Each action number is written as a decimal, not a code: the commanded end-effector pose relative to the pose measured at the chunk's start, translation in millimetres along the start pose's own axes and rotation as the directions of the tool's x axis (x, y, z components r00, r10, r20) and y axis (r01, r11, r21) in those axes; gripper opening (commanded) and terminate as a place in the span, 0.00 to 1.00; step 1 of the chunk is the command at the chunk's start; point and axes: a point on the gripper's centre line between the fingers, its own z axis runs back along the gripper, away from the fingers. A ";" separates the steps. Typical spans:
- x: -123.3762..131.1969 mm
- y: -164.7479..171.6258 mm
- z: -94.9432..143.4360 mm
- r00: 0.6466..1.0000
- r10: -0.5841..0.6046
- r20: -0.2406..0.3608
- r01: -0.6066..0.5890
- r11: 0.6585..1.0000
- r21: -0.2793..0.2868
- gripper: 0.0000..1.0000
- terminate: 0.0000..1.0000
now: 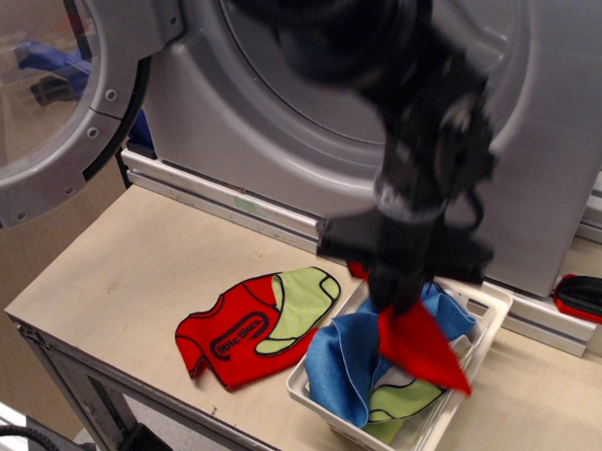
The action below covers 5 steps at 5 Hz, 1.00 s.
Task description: Take clothes out of laundry machine
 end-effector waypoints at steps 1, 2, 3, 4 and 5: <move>-11.1 0.6 -18.6 0.996 -0.084 0.039 0.087 0.994 -0.063 0.00 0.00; -10.2 0.7 -27.4 0.994 -0.098 0.048 0.101 0.993 -0.069 1.00 0.00; -2.2 0.9 -19.3 0.995 -0.081 0.062 0.088 0.990 -0.109 1.00 0.00; 6.5 -2.9 0.3 0.998 -0.041 0.057 0.049 0.987 -0.152 1.00 0.00; 18.4 4.2 23.4 0.997 -0.029 0.067 0.042 0.977 -0.209 1.00 0.00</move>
